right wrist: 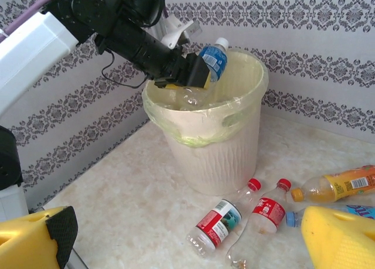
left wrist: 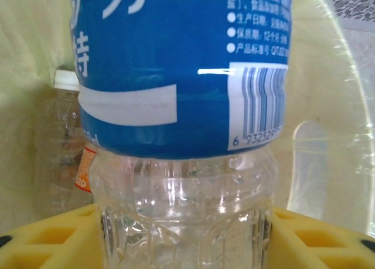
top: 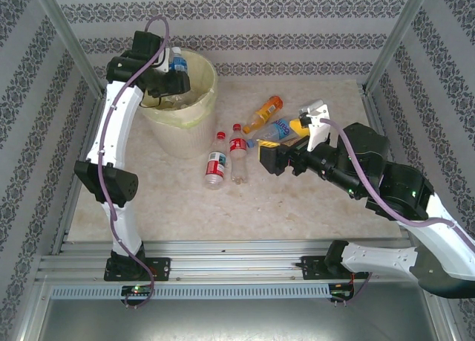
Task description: Put the plastic bottles in the bin
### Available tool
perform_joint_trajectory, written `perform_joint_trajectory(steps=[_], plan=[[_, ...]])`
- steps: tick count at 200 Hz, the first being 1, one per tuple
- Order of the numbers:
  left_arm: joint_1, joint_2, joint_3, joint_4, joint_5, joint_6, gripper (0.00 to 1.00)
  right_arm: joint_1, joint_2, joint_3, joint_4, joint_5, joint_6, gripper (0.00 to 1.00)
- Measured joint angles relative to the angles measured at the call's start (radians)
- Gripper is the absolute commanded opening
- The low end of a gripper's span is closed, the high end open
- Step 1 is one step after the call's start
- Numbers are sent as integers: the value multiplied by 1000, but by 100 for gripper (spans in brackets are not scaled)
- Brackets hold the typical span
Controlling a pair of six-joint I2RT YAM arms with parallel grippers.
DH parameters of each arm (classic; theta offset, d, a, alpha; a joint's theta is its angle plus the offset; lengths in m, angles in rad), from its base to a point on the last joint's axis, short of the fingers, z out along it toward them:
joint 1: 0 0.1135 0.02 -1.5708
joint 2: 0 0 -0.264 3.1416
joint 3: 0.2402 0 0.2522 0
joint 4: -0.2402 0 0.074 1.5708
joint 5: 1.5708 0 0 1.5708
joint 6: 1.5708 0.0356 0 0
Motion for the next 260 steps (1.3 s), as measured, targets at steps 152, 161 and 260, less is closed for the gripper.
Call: perform_joint_trajectory(steps=[152, 161, 260], plan=[[-3, -177, 21, 39, 121, 22, 100, 4, -24, -39, 36, 8, -3, 98], [-5, -213, 3, 53, 130, 22, 100, 6, -28, -48, 34, 9, 3, 98], [-204, -715, -663, 146, 117, 21, 100, 6, -123, -139, -54, -4, 77, 98]])
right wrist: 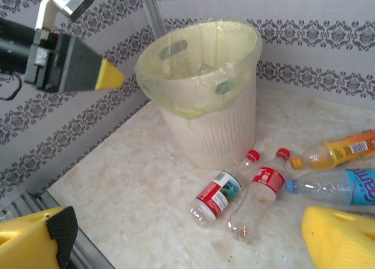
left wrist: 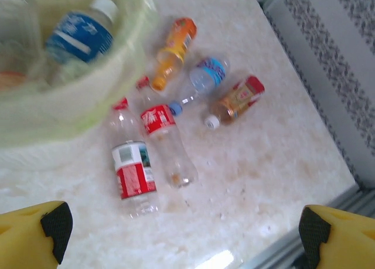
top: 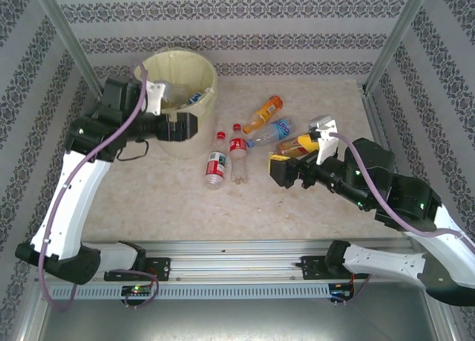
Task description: Put the plastic bottles in the bin
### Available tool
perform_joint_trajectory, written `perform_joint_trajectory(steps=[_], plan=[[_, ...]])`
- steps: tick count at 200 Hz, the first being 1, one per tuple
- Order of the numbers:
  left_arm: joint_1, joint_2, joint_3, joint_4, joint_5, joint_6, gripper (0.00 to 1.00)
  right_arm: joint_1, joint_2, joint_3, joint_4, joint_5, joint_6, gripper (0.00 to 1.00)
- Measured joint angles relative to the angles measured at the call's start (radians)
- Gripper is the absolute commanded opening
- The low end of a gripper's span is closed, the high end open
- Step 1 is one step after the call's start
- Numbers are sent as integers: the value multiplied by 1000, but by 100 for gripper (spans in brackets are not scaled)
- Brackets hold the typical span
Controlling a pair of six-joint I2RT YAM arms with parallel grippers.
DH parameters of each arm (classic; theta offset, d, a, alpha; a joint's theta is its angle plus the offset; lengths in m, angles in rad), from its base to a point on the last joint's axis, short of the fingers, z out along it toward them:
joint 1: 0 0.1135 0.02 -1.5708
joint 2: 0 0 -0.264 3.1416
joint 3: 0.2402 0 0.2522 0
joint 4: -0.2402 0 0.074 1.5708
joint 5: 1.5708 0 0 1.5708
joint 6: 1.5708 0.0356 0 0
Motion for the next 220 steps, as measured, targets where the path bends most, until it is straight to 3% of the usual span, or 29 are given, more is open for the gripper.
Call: perform_joint_trajectory(steps=[39, 99, 135, 220], plan=[[-129, -82, -188, 44, -38, -24, 100, 0, -26, -44, -61, -29, 45, 98], [-282, -60, -412, 150, -154, -92, 100, 0, -9, -49, -113, -53, 71, 98], [-296, 24, -477, 211, -229, -154, 100, 0, 5, -49, -116, -53, 71, 98], [-296, 310, -518, 308, -256, -224, 96, 0, 18, -49, -119, -53, 71, 98]])
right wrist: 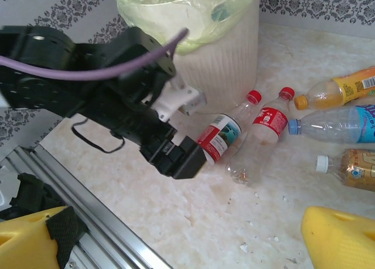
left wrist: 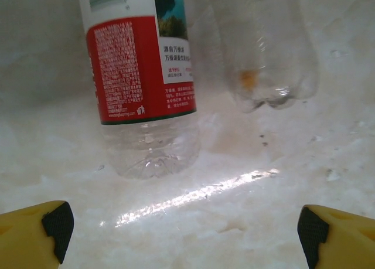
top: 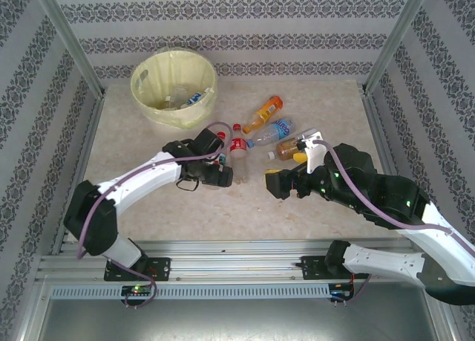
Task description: Put the plastic bottles in the bin
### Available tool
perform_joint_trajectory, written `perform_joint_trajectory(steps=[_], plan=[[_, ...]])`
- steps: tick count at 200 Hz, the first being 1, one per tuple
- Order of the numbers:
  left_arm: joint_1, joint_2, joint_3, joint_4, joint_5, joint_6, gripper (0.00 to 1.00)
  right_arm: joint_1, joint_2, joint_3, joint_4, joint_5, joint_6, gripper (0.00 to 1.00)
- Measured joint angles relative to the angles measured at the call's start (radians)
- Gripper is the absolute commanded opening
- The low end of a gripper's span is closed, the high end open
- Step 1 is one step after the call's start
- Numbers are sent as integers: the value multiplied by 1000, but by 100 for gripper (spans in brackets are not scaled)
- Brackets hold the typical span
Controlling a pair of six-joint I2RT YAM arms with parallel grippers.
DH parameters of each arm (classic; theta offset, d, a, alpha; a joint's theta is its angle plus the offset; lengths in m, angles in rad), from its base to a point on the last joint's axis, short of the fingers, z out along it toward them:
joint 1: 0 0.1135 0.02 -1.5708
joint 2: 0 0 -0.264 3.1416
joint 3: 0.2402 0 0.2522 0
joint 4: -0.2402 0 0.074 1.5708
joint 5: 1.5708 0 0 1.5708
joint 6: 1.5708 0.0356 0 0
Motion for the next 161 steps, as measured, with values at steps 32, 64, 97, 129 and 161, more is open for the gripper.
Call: perform_joint_trajectory(steps=[32, 64, 97, 129, 161], plan=[[1, 97, 14, 10, -6, -1, 92, 0, 0, 0, 0, 0, 0, 98], [8, 165, 38, 23, -6, 1, 87, 0, 0, 0, 0, 0, 0, 98], [14, 221, 51, 35, -6, 2, 86, 0, 0, 0, 0, 1, 0, 98], [26, 261, 51, 39, -6, 2, 83, 0, -1, -5, 0, 1, 0, 98], [34, 278, 51, 44, -6, 5, 75, 0, -1, -13, 0, 1, 0, 98]])
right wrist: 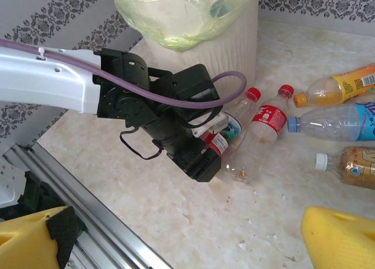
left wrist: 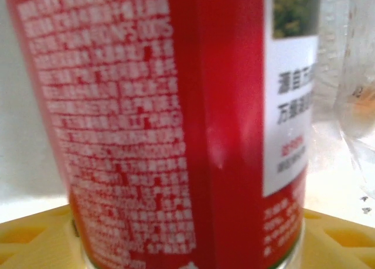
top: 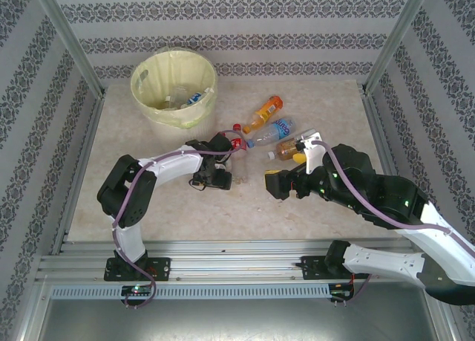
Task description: Put the plastic bottles in the bin
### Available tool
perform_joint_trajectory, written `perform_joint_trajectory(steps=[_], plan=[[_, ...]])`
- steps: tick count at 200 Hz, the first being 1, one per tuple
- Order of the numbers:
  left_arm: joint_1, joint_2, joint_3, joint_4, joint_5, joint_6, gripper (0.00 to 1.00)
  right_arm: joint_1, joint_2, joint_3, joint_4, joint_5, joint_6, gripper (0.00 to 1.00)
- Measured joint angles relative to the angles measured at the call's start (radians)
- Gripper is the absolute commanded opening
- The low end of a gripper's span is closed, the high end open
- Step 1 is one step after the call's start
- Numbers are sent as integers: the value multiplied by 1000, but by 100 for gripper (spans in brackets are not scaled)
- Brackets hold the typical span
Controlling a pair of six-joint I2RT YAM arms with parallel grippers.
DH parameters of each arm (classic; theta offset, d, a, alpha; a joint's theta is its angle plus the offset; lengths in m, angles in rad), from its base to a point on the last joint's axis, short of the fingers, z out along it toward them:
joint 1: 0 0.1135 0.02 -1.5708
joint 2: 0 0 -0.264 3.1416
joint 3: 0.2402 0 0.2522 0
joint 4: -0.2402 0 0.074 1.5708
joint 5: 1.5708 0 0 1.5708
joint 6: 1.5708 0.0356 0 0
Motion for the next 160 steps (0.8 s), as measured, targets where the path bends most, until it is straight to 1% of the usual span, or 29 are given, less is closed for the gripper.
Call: perform_joint_trajectory(steps=[14, 62, 82, 133, 160], plan=[[0, 0, 0, 2, 0, 0, 74, 0, 0, -2, 0, 0, 0, 98], [0, -4, 0, 7, -1, 0, 63, 0, 0, -6, 0, 0, 0, 98], [0, -29, -10, 11, -1, 0, 62, 0, 0, -6, 0, 1, 0, 98], [-5, -242, -102, 40, 2, 9, 61, 0, -17, -25, 21, 22, 0, 97], [-17, -377, -124, 44, 20, 45, 61, 0, -23, -27, 33, 34, 0, 97]])
